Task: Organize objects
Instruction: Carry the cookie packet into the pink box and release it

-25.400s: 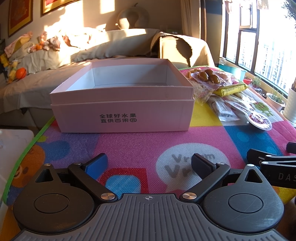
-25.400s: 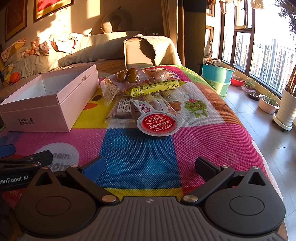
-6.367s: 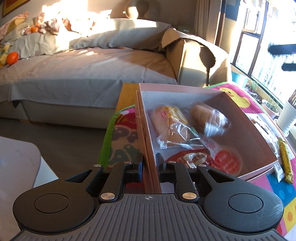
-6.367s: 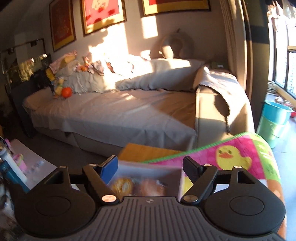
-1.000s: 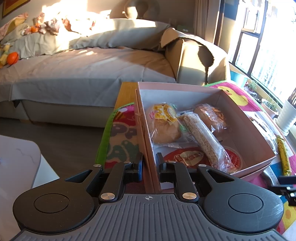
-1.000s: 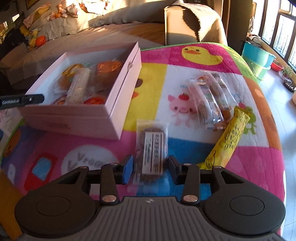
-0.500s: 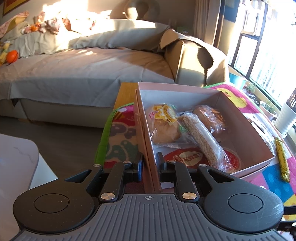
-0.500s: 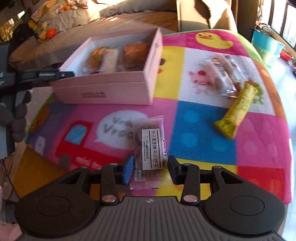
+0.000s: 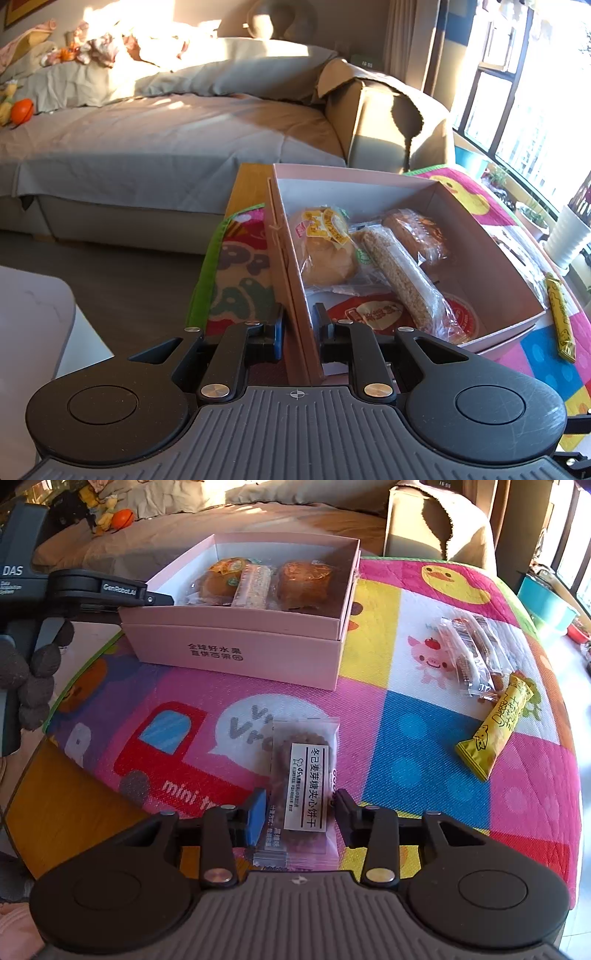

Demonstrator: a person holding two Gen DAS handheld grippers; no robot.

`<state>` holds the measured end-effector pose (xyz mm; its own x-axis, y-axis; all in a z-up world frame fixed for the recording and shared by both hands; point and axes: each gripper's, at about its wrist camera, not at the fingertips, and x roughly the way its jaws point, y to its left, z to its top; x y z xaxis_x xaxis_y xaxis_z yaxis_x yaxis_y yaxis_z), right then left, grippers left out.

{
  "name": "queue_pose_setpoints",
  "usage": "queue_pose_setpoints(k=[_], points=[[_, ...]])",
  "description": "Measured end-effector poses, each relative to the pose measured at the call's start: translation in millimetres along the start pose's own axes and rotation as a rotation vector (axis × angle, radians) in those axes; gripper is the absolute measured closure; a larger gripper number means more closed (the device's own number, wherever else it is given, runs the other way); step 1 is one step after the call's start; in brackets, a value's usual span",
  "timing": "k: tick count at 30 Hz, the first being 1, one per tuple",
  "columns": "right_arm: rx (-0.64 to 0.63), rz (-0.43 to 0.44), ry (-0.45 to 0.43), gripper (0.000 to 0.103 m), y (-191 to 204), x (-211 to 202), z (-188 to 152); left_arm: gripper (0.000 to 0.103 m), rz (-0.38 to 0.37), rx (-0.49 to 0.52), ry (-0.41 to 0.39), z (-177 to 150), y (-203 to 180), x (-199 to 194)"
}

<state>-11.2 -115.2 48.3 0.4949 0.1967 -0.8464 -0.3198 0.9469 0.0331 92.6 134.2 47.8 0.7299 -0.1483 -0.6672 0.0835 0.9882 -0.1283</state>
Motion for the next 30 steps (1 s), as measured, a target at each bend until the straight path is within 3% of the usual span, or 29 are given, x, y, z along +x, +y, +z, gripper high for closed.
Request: queue_pose_setpoints(k=[6,8,9,15,17,23,25,26,27,30], points=[[0.014,0.020,-0.051,0.065,-4,-26,6,0.085,0.003,-0.004,-0.002,0,1,-1],[0.027,0.039,-0.088,0.074,-6,-42,13,0.085,0.003,-0.006,-0.002,0,1,-1],[0.031,0.050,-0.105,0.088,-7,-51,17,0.085,0.004,-0.007,-0.002,0,1,-1],[-0.029,0.039,-0.262,0.088,2,-97,37,0.085,-0.002,-0.010,0.000,0,2,-2],[-0.037,-0.003,-0.265,0.088,3,-97,40,0.084,-0.008,-0.011,0.000,0,3,-2],[0.002,-0.018,-0.207,0.088,-5,-76,25,0.084,-0.003,-0.002,-0.001,0,1,-3],[0.008,-0.006,-0.173,0.075,-6,-63,19,0.084,0.002,0.002,-0.001,0,0,-3],[0.009,0.003,-0.159,0.057,-6,-56,17,0.084,0.003,0.003,0.000,0,0,-3],[-0.001,0.008,-0.149,0.049,-5,-49,15,0.085,0.005,0.005,0.001,0,0,-3],[-0.027,0.008,-0.102,0.049,-1,-24,9,0.085,0.009,0.009,0.003,0,-1,-3]])
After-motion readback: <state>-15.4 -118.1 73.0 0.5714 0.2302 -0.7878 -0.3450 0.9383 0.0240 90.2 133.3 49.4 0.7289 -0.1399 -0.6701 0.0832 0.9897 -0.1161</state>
